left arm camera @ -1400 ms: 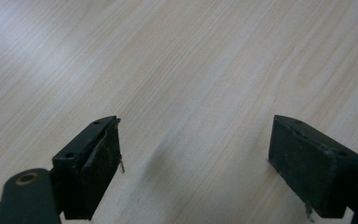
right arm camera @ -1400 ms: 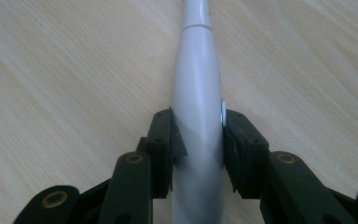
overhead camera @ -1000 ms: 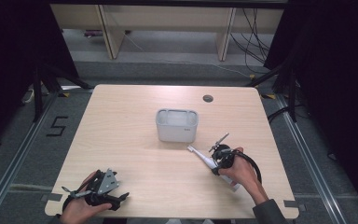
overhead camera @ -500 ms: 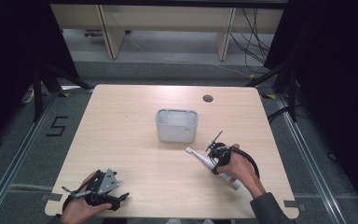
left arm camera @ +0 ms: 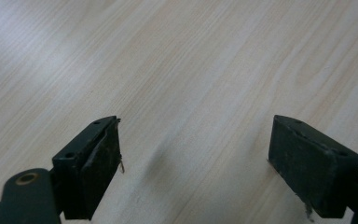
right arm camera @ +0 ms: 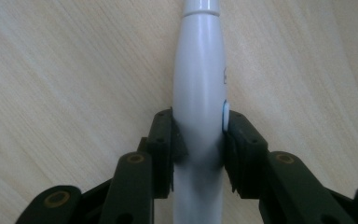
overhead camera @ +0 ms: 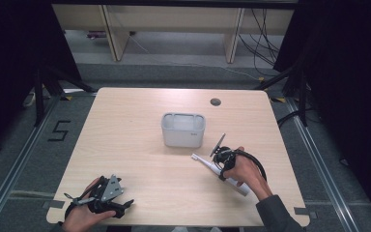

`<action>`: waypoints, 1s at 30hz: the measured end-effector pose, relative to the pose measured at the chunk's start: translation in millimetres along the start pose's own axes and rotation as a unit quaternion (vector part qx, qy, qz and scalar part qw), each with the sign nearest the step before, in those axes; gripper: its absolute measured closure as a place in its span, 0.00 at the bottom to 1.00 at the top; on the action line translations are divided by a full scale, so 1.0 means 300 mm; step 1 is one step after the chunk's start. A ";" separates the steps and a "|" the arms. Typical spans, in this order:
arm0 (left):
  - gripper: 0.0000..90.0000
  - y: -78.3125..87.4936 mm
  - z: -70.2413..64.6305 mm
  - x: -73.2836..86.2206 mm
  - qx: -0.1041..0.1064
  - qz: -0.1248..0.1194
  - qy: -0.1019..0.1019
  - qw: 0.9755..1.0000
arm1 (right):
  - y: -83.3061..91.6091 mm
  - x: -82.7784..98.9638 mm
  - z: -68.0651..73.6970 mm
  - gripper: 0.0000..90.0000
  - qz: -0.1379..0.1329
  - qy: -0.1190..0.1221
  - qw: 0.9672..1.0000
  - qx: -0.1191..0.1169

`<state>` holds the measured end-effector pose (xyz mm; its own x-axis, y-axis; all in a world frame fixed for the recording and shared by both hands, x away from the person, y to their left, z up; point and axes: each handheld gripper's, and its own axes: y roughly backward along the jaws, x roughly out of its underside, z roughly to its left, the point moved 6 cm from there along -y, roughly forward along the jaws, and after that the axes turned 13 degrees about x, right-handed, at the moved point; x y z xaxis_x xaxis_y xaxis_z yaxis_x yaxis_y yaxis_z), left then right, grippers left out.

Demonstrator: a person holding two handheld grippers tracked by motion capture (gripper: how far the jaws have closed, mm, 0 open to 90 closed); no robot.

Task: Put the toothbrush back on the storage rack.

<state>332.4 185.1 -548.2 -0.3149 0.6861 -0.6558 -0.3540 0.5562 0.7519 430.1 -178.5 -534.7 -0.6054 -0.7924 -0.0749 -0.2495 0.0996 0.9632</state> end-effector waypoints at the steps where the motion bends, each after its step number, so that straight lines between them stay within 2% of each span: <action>1: 0.18 0.000 0.000 0.000 0.000 0.000 0.000 1.000 | 0.001 -0.001 0.006 0.73 0.004 -0.011 1.000 0.000; 2: 0.18 0.000 0.000 0.001 0.000 0.000 0.000 1.000 | 0.001 -0.006 0.010 0.73 0.001 -0.006 1.000 -0.009; 4: 0.18 -0.001 -0.001 0.000 0.001 0.000 0.000 1.000 | 0.001 -0.005 0.010 0.73 0.009 -0.013 1.000 -0.007; 7: 0.18 0.000 -0.001 0.000 0.001 0.000 0.000 1.000 | 0.000 -0.009 0.003 0.73 0.008 -0.001 1.000 -0.006; 10: 0.18 -0.001 0.000 0.000 0.001 0.001 0.000 1.000 | 0.004 -0.012 0.015 0.73 0.018 -0.017 1.000 -0.009; 11: 0.18 -0.002 -0.003 0.001 0.002 -0.001 0.004 1.000 | 0.005 -0.015 0.014 0.73 0.016 -0.008 1.000 -0.015; 13: 0.18 0.000 0.000 0.000 0.000 -0.001 0.000 1.000 | 0.007 -0.015 0.015 0.73 0.023 -0.010 1.000 -0.016; 20: 0.18 0.000 0.000 0.000 0.000 -0.001 0.000 1.000 | 0.003 -0.015 0.008 0.74 0.021 0.000 1.000 -0.007; 21: 0.18 0.000 0.000 0.000 0.000 -0.001 0.001 1.000 | 0.002 -0.014 0.005 0.74 0.014 0.009 1.000 -0.008; 30: 0.18 0.001 0.002 0.000 0.000 -0.001 0.001 1.000 | 0.006 0.001 0.005 0.74 0.006 -0.003 1.000 -0.012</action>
<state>332.7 185.5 -548.0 -0.3156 0.6847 -0.6570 -0.3543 0.5572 0.7510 428.3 -177.7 -533.4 -0.6123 -0.7880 -0.0644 -0.2246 0.0952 0.9698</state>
